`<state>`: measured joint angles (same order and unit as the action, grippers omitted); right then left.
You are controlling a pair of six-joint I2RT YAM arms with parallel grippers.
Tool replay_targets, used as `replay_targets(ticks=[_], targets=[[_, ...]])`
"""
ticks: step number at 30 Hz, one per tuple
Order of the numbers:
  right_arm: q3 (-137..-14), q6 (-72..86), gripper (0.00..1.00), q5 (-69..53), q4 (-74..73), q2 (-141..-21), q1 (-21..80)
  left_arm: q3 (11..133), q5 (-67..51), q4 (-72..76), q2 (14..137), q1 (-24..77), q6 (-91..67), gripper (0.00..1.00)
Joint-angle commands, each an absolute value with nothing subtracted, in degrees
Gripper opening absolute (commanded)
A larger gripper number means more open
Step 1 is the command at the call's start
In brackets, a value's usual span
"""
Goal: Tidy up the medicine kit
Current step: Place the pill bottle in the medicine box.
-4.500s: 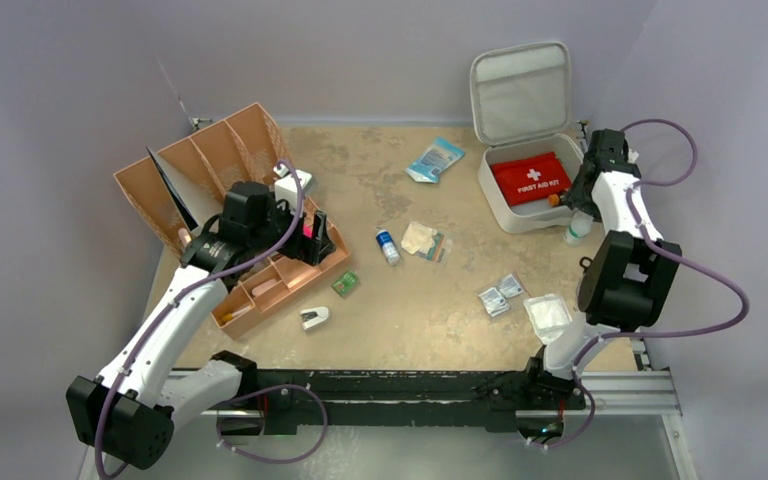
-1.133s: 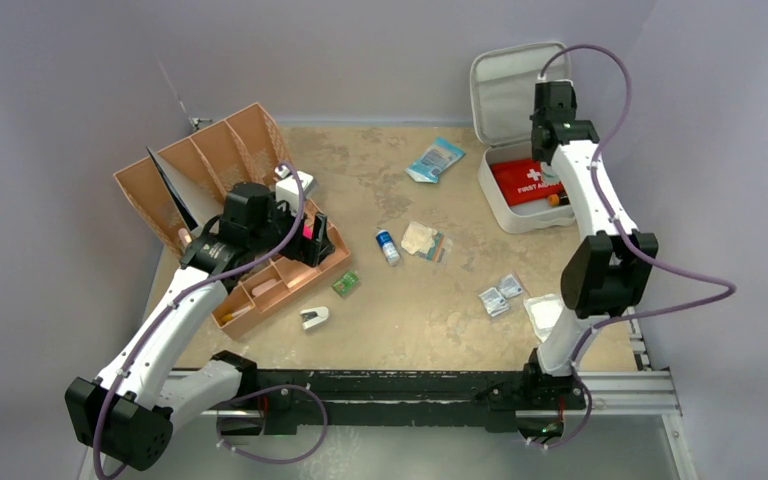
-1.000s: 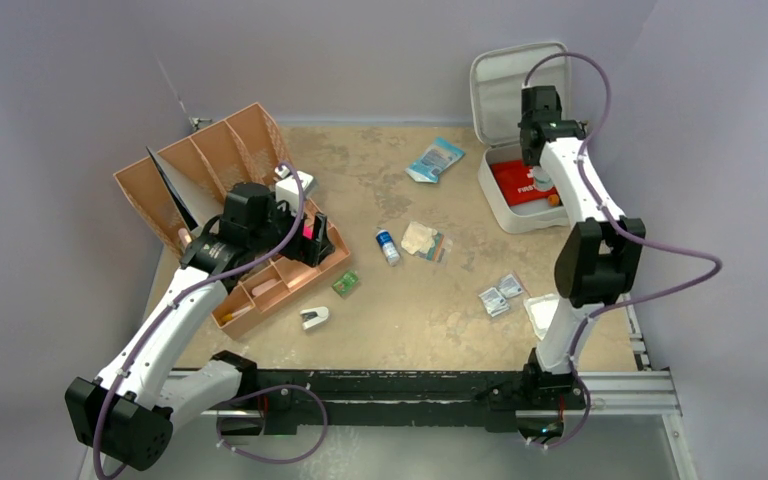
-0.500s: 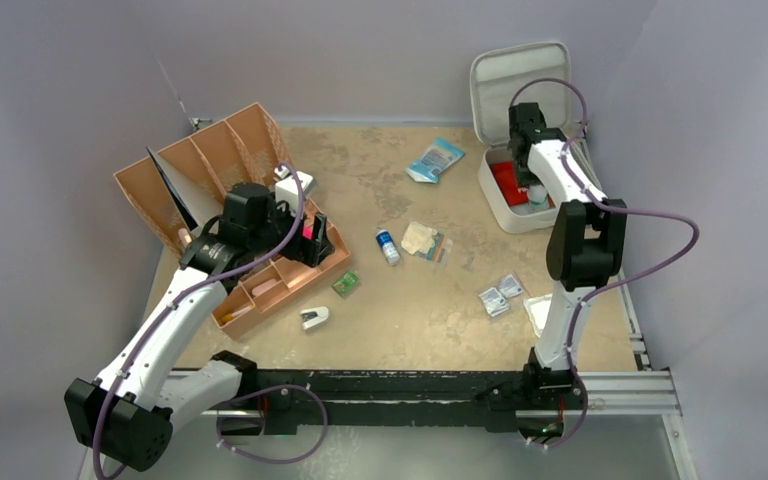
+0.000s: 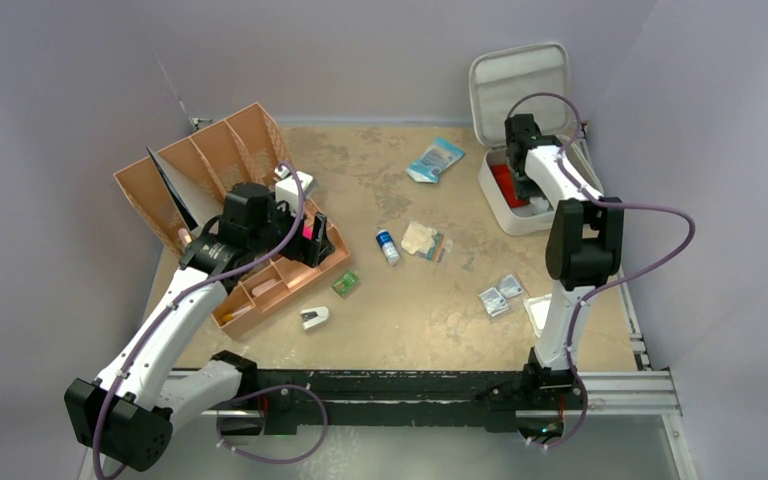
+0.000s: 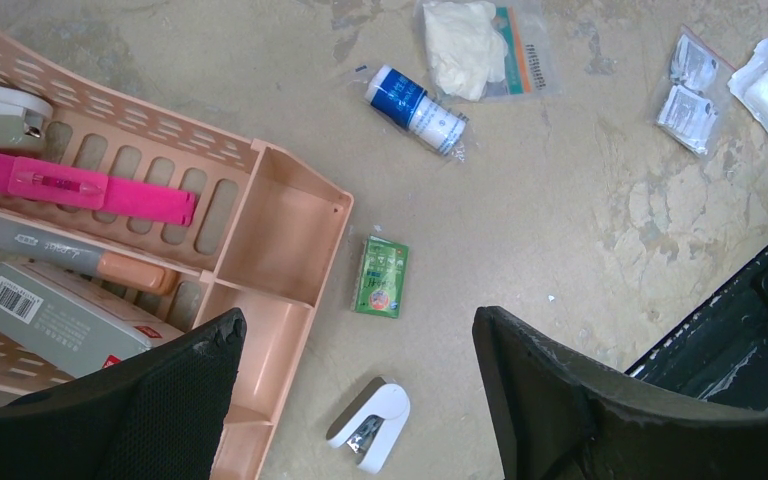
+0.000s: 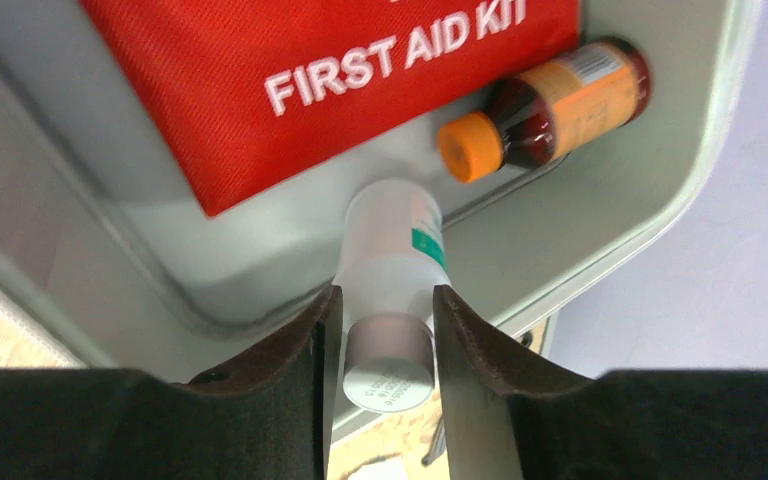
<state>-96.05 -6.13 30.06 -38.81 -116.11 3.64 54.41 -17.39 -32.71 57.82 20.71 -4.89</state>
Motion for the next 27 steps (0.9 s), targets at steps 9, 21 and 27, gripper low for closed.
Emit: replay_targets(ticks=[9, 21, 27], targets=[[-96.07, -2.56, 0.49, 17.34, -49.82, -114.28, 3.43, 54.59, -18.90, -31.31, 57.14, 21.01, -4.75, 0.82], [-92.89, -1.90, 0.59, 15.44, -47.54, -114.10, 3.34, 54.39, -19.88, -30.98, 57.66, 21.01, -5.01, 0.82], [-92.19, -2.28, 0.54, 14.66, -46.84, -113.37, 3.26, 54.49, -19.97, -31.03, 58.08, 21.01, -5.05, 0.82]])
